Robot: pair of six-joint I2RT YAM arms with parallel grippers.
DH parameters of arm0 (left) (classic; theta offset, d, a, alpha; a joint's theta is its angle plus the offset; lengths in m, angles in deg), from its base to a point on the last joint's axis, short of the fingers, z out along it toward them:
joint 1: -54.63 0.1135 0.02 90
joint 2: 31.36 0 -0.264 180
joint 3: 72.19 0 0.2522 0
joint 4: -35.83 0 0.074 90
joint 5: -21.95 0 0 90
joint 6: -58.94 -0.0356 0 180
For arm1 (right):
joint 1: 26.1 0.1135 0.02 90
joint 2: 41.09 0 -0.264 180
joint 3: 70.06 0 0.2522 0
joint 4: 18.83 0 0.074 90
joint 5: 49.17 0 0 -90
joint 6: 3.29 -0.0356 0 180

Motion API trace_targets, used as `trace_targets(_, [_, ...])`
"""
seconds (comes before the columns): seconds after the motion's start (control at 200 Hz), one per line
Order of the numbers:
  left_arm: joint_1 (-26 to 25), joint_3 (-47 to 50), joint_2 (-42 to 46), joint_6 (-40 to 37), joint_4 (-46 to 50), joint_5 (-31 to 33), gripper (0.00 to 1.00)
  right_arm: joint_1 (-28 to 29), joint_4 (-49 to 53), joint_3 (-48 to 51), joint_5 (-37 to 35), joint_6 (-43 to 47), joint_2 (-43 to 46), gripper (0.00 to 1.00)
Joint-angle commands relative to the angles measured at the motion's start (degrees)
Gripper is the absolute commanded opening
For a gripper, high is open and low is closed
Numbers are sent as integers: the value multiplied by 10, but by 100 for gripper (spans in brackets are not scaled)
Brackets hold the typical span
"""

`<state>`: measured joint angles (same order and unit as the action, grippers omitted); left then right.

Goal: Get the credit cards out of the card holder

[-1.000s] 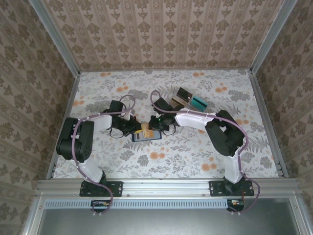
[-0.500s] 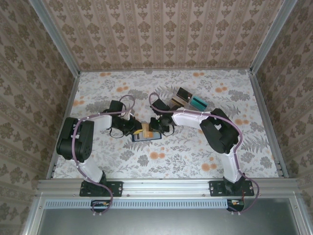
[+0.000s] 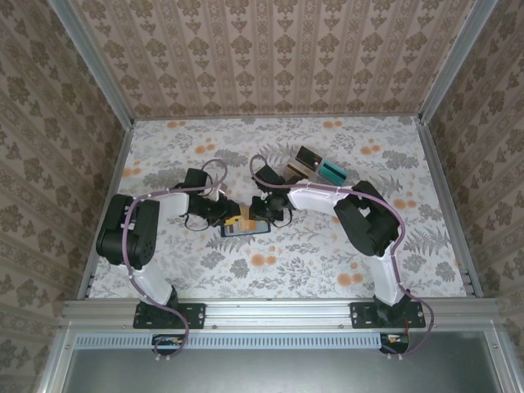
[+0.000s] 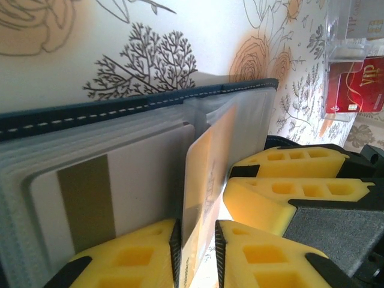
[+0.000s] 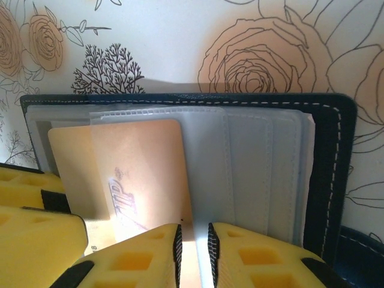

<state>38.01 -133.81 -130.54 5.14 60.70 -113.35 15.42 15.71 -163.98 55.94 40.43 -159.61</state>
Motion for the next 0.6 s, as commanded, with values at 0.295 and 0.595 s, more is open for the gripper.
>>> trace_targets(0.295, [0,-21,19,-67,101,62,2,-2,-26,48,-15,-18,28,23])
trace_targets(0.595, [24,-36,135,-102,201,137,0,-24,-166,115,46,-16,142,32])
